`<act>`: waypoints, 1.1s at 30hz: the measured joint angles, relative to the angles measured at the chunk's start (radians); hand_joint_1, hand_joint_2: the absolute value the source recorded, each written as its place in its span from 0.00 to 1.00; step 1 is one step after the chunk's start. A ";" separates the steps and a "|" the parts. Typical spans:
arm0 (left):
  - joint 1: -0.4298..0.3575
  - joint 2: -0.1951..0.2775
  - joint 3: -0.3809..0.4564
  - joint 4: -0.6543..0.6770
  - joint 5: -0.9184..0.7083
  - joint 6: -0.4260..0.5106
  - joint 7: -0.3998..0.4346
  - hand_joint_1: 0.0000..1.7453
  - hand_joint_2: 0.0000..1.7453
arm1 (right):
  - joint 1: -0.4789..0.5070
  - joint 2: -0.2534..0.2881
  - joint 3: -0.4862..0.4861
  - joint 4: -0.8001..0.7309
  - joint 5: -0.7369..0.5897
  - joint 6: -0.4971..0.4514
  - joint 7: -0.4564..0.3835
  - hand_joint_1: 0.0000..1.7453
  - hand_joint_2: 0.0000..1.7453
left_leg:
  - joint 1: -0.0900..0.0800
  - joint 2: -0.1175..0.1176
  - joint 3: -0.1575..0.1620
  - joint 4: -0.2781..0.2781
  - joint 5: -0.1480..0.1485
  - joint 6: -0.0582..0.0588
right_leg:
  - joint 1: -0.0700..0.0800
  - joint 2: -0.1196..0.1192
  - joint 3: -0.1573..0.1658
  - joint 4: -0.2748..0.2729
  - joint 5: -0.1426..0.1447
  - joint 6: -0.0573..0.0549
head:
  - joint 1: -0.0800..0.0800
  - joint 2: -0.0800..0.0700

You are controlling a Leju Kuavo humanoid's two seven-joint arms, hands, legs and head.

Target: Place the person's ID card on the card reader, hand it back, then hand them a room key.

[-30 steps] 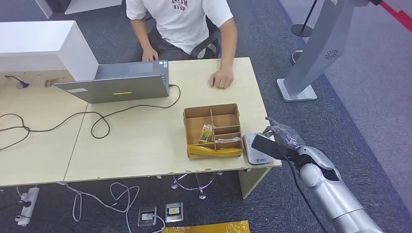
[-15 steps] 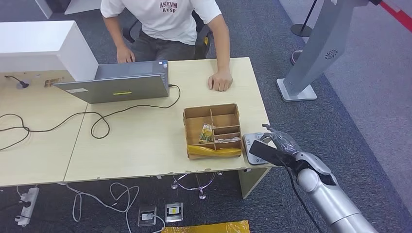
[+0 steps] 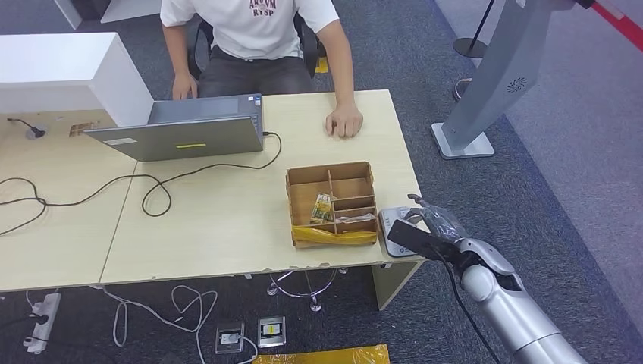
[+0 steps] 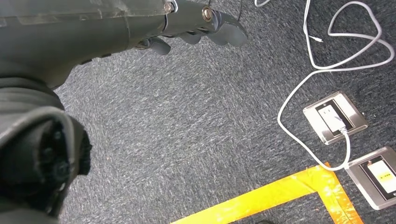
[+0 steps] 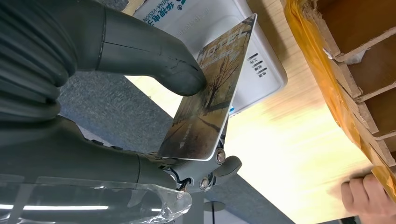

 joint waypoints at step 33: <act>-0.028 -0.001 -0.021 -0.002 -0.060 -0.011 -0.020 0.00 0.00 | -0.575 0.023 -0.005 0.190 0.193 0.022 -0.220 1.00 1.00 | 0.000 0.003 -0.001 0.000 0.000 0.000 | 0.000 0.002 -0.001 0.001 0.001 0.000 | 0.000 0.000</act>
